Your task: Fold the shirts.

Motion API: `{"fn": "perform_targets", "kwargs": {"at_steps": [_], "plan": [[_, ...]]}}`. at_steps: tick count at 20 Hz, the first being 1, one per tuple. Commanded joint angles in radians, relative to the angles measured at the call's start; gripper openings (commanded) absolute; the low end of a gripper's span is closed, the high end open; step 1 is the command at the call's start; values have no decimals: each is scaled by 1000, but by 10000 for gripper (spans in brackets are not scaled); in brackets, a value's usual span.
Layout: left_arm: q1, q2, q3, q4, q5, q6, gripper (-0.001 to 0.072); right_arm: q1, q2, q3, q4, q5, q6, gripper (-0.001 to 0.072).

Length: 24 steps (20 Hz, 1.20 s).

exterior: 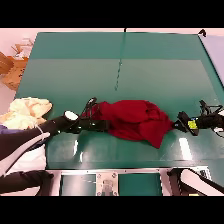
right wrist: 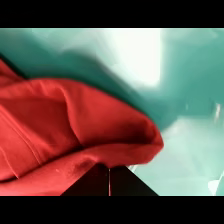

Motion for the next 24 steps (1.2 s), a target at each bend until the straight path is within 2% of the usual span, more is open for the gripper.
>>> {"fn": "perform_targets", "kwargs": {"at_steps": [1,5,6,7,8,9,11,15,18,19,21,24], "plan": [[99,35,6,54,-74,-2,20,8,-9,60,14,-19,-43,17],[285,132,6,136,-188,-2,20,8,9,149,21,27,-39,21],[309,128,6,142,-225,-1,20,9,8,142,22,42,-38,148],[316,126,6,162,-234,-1,20,10,8,126,22,55,-39,326],[316,126,6,178,-229,0,20,9,8,101,22,73,-39,376],[317,126,6,187,-224,0,20,9,8,66,22,96,-40,376],[317,126,6,205,-222,2,20,10,8,-16,30,118,-43,436],[317,126,6,216,-222,2,20,10,3,-152,178,67,-84,432],[317,126,6,218,-226,2,21,10,-24,-171,268,52,-124,428],[317,126,6,219,-229,2,21,11,-32,-171,285,53,-130,388],[316,126,6,219,-233,2,21,11,-35,-171,311,54,-155,188],[317,126,6,219,-234,2,21,10,-35,-170,336,103,-195,17]]}}
